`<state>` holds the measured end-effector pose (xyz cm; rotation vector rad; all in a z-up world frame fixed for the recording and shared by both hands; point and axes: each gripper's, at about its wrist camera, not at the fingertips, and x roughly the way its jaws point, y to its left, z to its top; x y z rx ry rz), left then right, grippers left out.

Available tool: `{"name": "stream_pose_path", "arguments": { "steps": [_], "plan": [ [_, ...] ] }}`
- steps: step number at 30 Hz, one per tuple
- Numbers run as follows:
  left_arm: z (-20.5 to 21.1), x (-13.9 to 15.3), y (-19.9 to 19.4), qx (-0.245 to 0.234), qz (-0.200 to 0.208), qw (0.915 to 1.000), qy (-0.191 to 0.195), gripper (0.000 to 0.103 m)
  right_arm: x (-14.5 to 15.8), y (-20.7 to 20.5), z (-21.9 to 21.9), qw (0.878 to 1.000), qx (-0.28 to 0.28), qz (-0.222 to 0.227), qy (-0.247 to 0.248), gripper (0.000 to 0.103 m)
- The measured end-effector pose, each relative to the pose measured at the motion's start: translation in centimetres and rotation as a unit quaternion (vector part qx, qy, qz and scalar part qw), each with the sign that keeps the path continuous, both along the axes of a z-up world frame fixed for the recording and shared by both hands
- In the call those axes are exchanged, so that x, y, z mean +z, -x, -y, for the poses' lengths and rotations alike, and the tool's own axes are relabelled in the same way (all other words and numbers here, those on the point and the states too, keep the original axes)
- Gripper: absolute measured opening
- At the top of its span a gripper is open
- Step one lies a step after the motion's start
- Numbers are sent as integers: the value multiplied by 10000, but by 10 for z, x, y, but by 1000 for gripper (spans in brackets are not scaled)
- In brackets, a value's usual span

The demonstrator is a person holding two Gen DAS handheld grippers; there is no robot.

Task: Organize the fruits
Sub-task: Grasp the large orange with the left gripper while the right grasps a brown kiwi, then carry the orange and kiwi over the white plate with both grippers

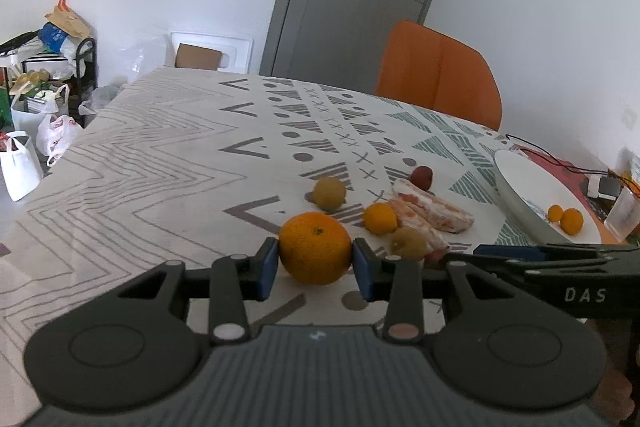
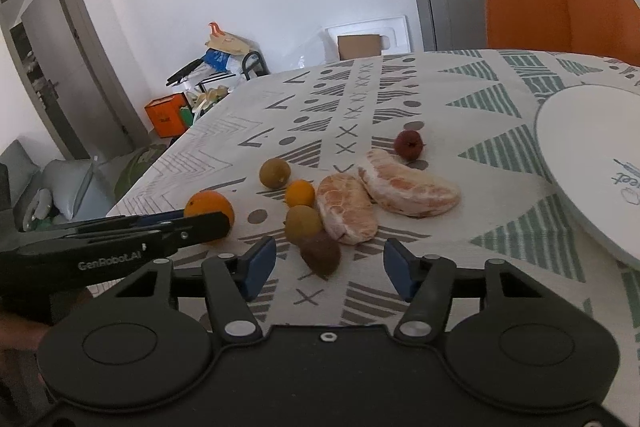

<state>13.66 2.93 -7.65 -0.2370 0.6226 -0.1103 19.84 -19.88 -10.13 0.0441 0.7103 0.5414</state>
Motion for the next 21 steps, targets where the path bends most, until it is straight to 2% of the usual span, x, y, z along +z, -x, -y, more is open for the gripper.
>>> {"name": "stream_pose_path", "arguments": {
  "steps": [3, 4, 5, 6, 21],
  "plan": [
    [-5, 0, 3, 32, 33, 10000, 34, 38, -4, -2, -6, 10000, 1, -25, 69, 54],
    [-6, 0, 3, 40, 39, 10000, 51, 38, -6, -3, -8, 9999, -6, -47, 109, 46],
    [-7, 0, 3, 47, 38, 10000, 63, 38, -7, -5, -10, 9998, -4, -96, 154, 31],
    [-8, 0, 3, 55, 36, 10000, 72, 38, -8, -5, -11, 9998, -23, -90, 195, 24],
    [24, 16, 2, -167, 167, 9996, -172, 38, 14, 11, 35, 9984, -386, 245, -340, 22]
  ]
}}
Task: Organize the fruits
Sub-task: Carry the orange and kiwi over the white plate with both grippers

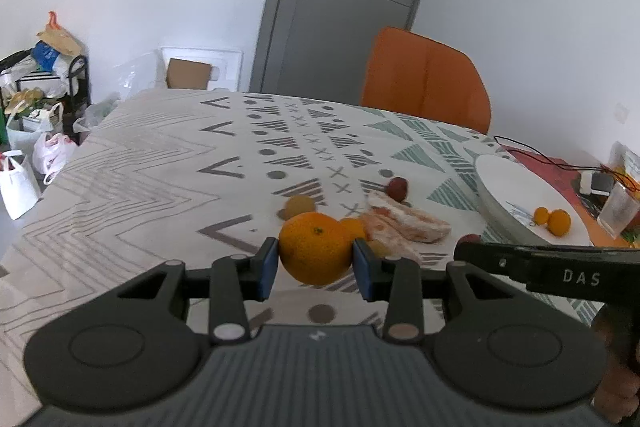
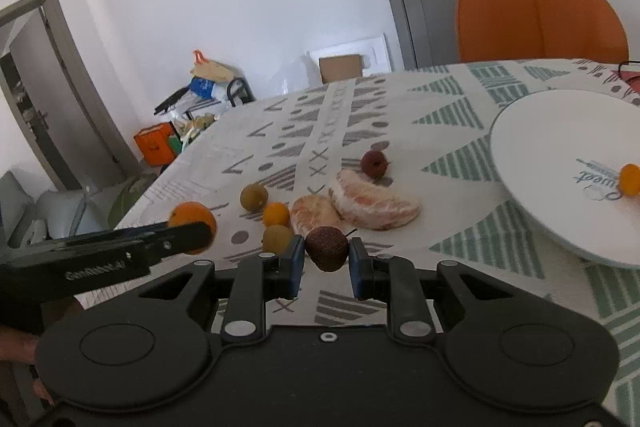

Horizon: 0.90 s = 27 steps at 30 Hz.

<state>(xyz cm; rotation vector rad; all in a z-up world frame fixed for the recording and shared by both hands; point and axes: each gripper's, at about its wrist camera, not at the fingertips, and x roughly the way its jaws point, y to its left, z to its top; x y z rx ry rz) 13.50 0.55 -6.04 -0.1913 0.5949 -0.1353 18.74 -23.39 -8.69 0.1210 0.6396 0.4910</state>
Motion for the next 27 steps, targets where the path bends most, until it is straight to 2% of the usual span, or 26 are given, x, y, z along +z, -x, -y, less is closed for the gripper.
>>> {"name": "stream_pose_path", "arguments": {
  "steps": [12, 27],
  "plan": [
    [34, 11, -7, -299, 118, 9994, -152, 38, 12, 6, 42, 9987, -408, 232, -221, 22],
    [82, 20, -19, -680, 202, 9968, -357, 38, 9, 5, 98, 9940, -937, 295, -491, 22]
  ]
}}
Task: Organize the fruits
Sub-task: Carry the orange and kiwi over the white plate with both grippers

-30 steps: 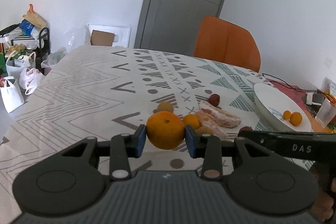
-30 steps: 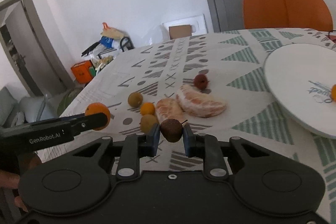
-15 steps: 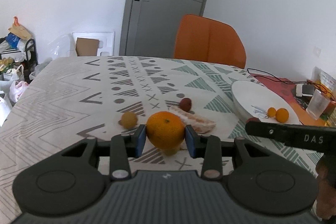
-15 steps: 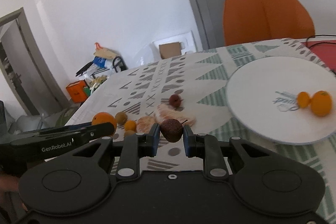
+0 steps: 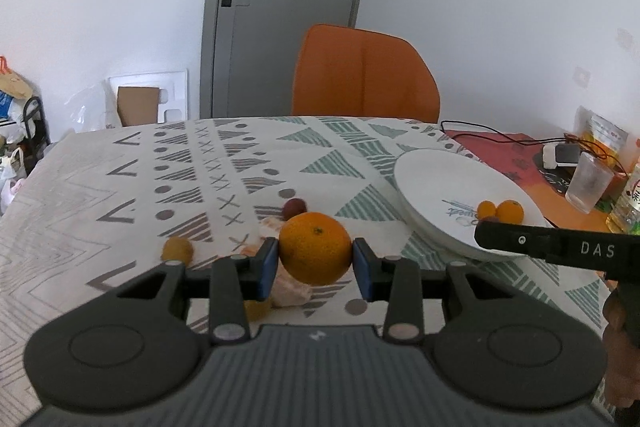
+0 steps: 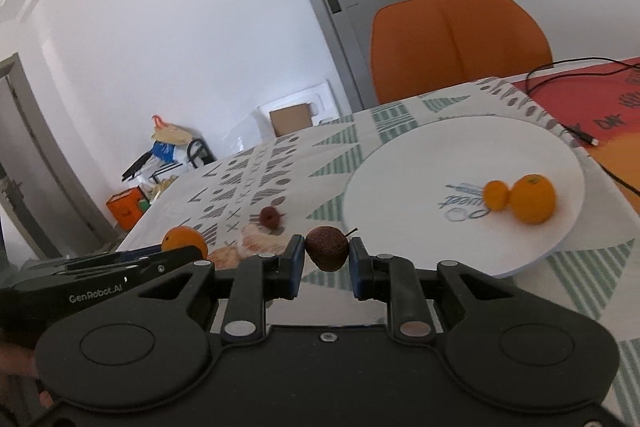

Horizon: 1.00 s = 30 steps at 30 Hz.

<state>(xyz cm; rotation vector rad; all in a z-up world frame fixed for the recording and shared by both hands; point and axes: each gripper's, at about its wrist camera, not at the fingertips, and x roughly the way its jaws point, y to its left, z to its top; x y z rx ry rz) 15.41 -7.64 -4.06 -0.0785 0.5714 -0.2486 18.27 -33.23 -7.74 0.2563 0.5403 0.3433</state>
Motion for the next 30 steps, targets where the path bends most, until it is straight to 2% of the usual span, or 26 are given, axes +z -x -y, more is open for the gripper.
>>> {"name": "stream_pose_path", "arguments": {
  "steps": [15, 18, 30],
  "plan": [
    [44, 3, -11, -283, 1, 9995, -171, 38, -10, -5, 46, 9988, -417, -80, -241, 22],
    [54, 4, -15, -332, 9, 9992, -211, 39, -10, -3, 54, 9984, -500, -13, -267, 31],
    [92, 6, -33, -594, 58, 9976, -346, 39, -14, 4, 85, 9974, -606, -70, -387, 31]
  ]
}}
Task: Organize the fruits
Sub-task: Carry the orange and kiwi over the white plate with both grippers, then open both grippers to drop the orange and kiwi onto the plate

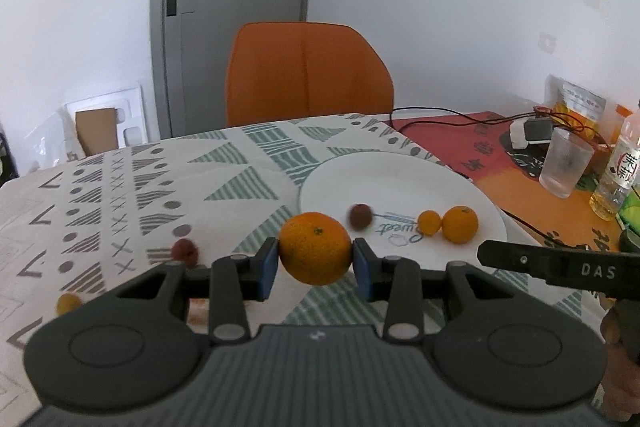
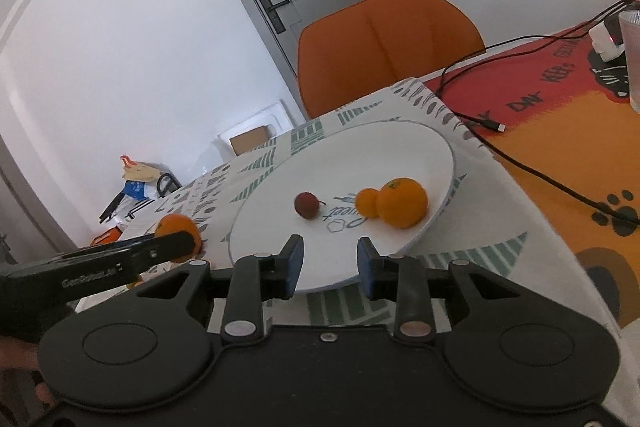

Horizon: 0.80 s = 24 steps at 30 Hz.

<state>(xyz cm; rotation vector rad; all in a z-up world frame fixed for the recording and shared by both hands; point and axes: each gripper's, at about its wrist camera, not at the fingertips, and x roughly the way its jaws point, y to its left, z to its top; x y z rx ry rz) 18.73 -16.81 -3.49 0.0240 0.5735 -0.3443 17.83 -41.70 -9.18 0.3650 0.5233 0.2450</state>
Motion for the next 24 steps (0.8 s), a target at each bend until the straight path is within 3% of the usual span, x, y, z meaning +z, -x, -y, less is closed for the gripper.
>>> {"name": "stream_pose_path", "arguments": {
  "steps": [17, 24],
  "plan": [
    [43, -6, -21, -314, -77, 9993, -168, 39, 0, 3, 5, 9997, 214, 101, -24, 32],
    [34, -4, -15, -170, -55, 9998, -41, 47, 3, 1, 1, 9997, 209, 112, -73, 37]
  ]
}}
